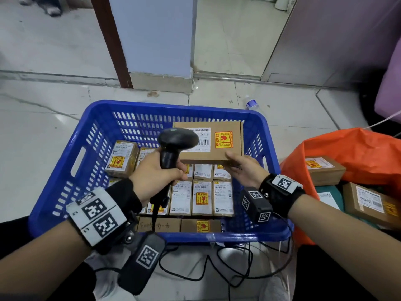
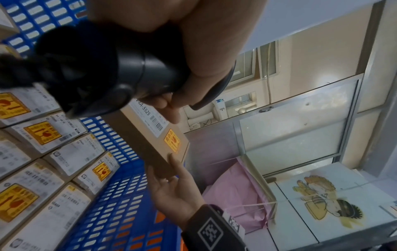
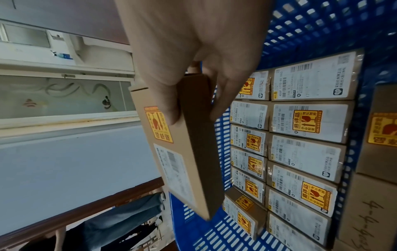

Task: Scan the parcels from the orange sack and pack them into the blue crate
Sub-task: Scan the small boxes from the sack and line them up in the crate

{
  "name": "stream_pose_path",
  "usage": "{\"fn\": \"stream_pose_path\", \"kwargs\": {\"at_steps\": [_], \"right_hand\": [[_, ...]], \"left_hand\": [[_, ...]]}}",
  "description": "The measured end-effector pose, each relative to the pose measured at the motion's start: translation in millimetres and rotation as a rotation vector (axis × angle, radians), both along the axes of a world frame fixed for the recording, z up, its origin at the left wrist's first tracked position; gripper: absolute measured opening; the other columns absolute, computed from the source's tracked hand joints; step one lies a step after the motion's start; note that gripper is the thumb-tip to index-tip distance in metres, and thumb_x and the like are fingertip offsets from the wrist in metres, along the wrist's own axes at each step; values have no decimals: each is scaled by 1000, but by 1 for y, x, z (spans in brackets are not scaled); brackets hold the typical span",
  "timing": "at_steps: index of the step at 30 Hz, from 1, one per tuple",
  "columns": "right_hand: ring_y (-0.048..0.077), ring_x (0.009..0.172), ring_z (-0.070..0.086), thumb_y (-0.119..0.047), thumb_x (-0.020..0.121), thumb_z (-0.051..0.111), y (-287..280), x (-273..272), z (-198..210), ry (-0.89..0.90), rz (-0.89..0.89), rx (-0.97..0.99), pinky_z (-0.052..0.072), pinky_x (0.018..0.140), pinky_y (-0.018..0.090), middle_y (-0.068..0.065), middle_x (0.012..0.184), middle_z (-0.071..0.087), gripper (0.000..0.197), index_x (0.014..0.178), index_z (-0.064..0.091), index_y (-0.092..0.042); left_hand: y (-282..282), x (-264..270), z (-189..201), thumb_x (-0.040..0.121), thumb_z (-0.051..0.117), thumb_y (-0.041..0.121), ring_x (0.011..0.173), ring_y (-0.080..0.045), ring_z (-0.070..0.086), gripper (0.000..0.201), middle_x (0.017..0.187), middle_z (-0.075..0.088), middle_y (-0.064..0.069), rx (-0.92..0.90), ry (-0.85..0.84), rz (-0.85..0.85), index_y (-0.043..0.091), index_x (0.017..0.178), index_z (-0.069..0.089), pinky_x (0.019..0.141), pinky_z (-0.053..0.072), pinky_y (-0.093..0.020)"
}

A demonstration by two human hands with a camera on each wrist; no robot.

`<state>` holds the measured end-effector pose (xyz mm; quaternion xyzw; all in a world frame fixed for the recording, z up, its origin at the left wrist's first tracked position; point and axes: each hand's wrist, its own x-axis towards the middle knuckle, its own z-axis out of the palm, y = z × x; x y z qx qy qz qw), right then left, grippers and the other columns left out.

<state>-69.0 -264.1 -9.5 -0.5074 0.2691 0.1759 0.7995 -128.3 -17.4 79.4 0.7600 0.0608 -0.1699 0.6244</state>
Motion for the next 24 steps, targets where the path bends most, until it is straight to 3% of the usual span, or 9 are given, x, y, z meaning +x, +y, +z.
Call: {"fn": "stream_pose_path", "kwargs": {"at_steps": [2,5,8,11,16,24], "right_hand": [[27,103,67,-9,84,72,2,1,0,2,-49,14,59,71,27,21,123,63,63,138,41,3],[30,107,65,-3,86,68,6,0,-3,-19,-57,25,61,73,31,24,126,60,58,136,40,4],[31,112,63,-3,86,68,8,0,-7,-37,-12,17,60,81,34,23,127,60,54,133,41,2],[31,114,62,-4,87,67,9,-1,-9,-36,27,2,60,81,32,21,128,59,48,129,44,1],[31,115,62,-5,86,68,12,1,-15,-37,13,25,59,82,32,22,128,60,55,135,43,5],[31,113,63,-8,87,69,12,7,-29,-3,-16,10,59,83,32,22,127,61,55,135,44,4]], "left_hand": [[-2,-2,-4,83,63,-6,73,-10,68,23,90,69,-11,14,35,-13,0,105,57,58,51,-17],[-4,-4,-8,86,61,-4,66,-3,68,15,85,69,-8,24,50,-21,-1,100,59,57,51,-14],[-2,-3,-8,86,63,0,69,-4,68,13,86,70,-6,23,56,-2,1,99,59,60,51,-17],[-1,-4,-7,86,64,2,72,-5,68,12,86,70,-6,21,69,5,3,97,60,64,51,-20],[-1,-7,-5,87,62,0,69,-3,68,15,87,69,-8,11,75,-20,-1,101,59,60,52,-15],[8,-8,-2,85,64,-1,71,-4,67,11,86,71,-8,30,52,-15,2,95,62,63,51,-19]]}}
